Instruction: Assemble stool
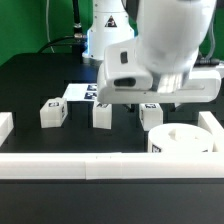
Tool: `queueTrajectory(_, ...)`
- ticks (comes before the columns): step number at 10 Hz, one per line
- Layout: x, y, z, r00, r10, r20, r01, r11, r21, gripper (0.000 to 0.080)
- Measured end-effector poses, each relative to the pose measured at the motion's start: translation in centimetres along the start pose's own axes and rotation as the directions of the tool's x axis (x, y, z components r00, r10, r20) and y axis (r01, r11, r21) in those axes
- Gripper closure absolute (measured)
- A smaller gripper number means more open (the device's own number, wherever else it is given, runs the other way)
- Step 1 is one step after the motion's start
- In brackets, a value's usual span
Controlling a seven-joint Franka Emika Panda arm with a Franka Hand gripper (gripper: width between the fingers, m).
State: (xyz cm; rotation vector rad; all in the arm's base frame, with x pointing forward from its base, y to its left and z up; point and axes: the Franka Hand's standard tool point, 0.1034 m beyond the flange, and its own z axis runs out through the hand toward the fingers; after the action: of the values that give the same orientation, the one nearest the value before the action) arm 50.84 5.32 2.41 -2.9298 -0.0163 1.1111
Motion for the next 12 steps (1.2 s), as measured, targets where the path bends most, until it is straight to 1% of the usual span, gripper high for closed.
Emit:
queueTrajectory(1, 0.2, -0.1, 0.1, 0.998, -0.002, 0.063, 0.002, 1.0, -0.002, 0.015)
queueTrajectory(2, 0.5, -0.2, 0.2, 0.995, -0.003, 0.1, 0.004, 1.0, -0.003, 0.015)
queueTrajectory(4, -0.4, -0.1, 1.0, 0.969, -0.004, 0.247, 0.006, 1.0, -0.009, 0.015)
queueTrajectory(5, -0.3, -0.1, 1.2, 0.946, -0.005, 0.323, 0.009, 1.0, -0.01, 0.015)
queueTrajectory(6, 1.1, -0.3, 0.8, 0.961, -0.007, 0.275, 0.01, 1.0, -0.009, 0.015)
queueTrajectory(7, 0.8, -0.3, 0.5, 0.962, -0.008, 0.273, 0.011, 1.0, -0.009, 0.0269)
queueTrajectory(8, 0.8, -0.3, 0.5, 0.962, -0.007, 0.273, 0.01, 1.0, -0.009, 0.0434)
queueTrajectory(9, 0.8, -0.3, 0.6, 0.962, -0.007, 0.274, 0.01, 1.0, -0.009, 0.0434)
queueTrajectory(10, 0.8, -0.4, 0.6, 0.962, -0.008, 0.274, 0.011, 1.0, -0.01, 0.0464)
queueTrajectory(12, 0.8, -0.5, 0.6, 0.962, -0.009, 0.274, 0.013, 1.0, -0.011, 0.0464)
